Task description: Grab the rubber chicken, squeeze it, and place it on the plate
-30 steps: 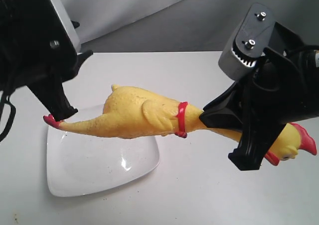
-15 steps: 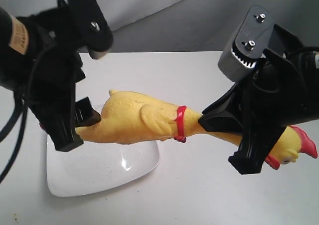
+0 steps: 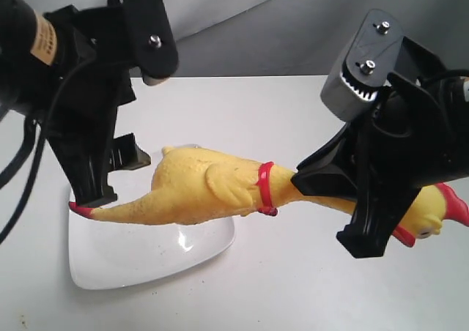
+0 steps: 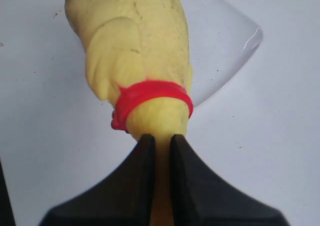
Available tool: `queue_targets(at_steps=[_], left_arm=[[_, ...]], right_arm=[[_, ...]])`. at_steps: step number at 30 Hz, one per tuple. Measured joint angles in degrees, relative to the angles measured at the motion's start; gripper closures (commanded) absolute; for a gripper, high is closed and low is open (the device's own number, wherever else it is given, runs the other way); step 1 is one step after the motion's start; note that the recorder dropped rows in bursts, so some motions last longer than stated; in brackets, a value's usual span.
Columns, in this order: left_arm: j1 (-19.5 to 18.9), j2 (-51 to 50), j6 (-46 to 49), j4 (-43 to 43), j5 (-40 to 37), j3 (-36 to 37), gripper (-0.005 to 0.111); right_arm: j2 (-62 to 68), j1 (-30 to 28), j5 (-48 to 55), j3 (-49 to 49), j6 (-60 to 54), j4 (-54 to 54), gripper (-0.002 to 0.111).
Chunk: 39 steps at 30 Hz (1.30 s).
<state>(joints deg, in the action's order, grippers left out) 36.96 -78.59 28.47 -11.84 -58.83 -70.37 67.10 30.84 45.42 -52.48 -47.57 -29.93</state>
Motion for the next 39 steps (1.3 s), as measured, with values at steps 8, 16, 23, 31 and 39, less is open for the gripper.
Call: queue_targets(at_steps=[8,16,23,31,39], left_arm=[[0.0,6.55,0.11,9.03,6.82,-0.36,0.036],[0.0,4.34,5.35,25.1,7.04,0.11,0.002],[0.0,-2.93,5.79,21.94,5.93,0.72,0.002],[0.0,-7.12,6.11,19.97,5.84,0.72,0.002],[0.0,-7.65,6.21,17.89,5.84,0.72,0.091]], right_arm=[[0.0,0.0,0.0,0.0,0.0,0.0,0.108],[0.0,0.0,0.0,0.0,0.0,-0.75,0.108],[-0.14,0.0,0.41,0.0,0.0,-1.28,0.108],[-0.14,0.0,0.62,0.0,0.0,-1.5,0.108],[-0.14,0.0,0.62,0.0,0.0,-2.11,0.108]])
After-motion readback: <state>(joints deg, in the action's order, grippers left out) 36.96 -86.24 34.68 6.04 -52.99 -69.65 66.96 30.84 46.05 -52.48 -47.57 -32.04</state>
